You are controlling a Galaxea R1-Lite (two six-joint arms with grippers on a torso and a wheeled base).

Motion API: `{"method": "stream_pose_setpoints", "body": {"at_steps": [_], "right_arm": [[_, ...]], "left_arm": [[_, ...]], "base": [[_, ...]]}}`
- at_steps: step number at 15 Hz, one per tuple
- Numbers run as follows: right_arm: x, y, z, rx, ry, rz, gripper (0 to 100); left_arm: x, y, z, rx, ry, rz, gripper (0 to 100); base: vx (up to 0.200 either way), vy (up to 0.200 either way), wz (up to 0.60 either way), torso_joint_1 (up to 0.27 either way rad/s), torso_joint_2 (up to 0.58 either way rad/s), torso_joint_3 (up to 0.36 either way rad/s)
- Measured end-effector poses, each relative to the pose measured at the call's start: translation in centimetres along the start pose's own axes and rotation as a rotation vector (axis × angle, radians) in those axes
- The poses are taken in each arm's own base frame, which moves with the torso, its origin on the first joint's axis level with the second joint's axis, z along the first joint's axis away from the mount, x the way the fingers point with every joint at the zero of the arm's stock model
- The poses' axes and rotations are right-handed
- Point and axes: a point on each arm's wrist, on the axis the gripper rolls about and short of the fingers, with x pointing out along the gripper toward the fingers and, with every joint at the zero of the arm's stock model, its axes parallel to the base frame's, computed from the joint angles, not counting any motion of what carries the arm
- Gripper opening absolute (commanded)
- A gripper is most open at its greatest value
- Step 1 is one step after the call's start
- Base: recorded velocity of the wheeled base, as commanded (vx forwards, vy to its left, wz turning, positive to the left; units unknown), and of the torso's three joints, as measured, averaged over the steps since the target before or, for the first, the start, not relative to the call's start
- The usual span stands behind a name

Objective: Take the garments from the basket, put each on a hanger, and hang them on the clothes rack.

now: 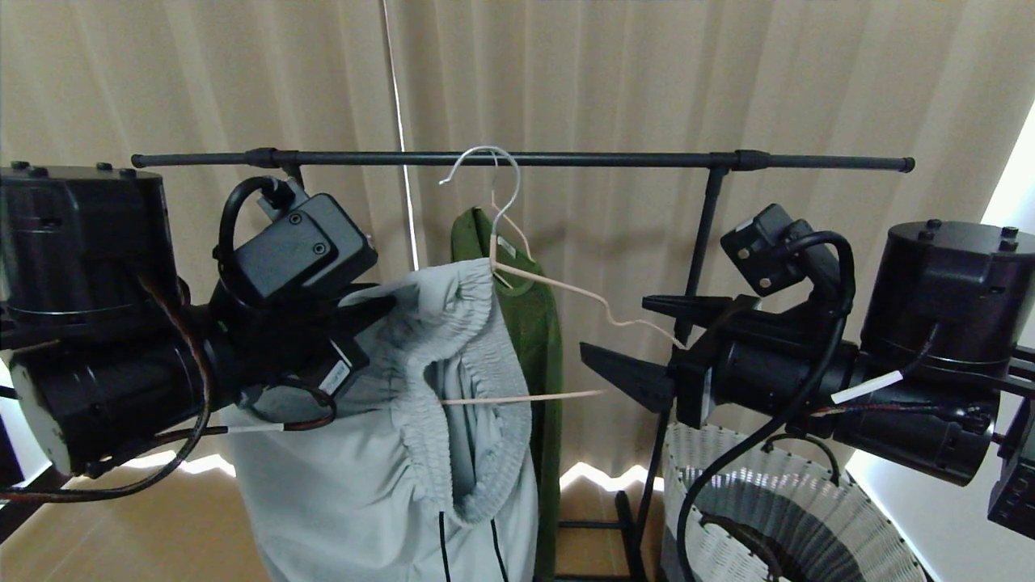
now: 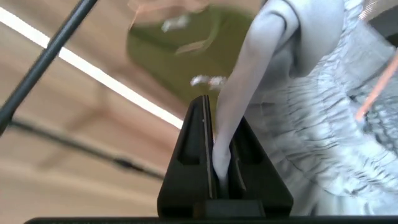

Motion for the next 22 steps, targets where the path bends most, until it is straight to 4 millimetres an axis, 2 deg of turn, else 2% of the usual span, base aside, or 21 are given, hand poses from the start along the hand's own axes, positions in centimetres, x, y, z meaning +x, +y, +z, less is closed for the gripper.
{"method": "stream_pose_setpoints", "body": {"at_steps": [4, 7, 10, 16, 17, 22], "right_arm": [[-0.1, 0.2, -0.9, -0.002, -0.018, 0.009, 100], [0.2, 1.2, -2.2, -0.005, 0.009, 0.048, 100], [1.0, 2.2, -2.7, -0.009, 0.029, 0.086, 100], [3.4, 2.7, -3.6, -0.017, -0.001, 0.101, 100], [3.7, 2.7, -3.9, -0.016, 0.009, 0.101, 0], [4.2, 2.5, -4.6, -0.014, 0.034, 0.091, 0]], "left_arm": [[0.0, 0.3, -0.4, -0.169, 0.055, 0.092, 0], [0.0, 0.1, 0.6, -0.305, -0.016, 0.114, 0], [-0.3, -0.2, 1.8, -0.343, -0.112, 0.117, 0], [-0.6, -0.5, 3.0, -0.356, -0.194, 0.113, 0], [-0.6, -0.5, 2.9, -0.355, -0.195, 0.112, 0], [-0.9, -0.6, 3.0, -0.353, -0.203, 0.107, 0]], "base": [[0.000, 0.000, 0.00, 0.000, 0.00, 0.000], [0.000, 0.000, 0.00, 0.000, 0.00, 0.000], [0.000, 0.000, 0.00, 0.000, 0.00, 0.000], [0.000, 0.000, 0.00, 0.000, 0.00, 0.000], [0.000, 0.000, 0.00, 0.000, 0.00, 0.000], [0.000, 0.000, 0.00, 0.000, 0.00, 0.000]]}}
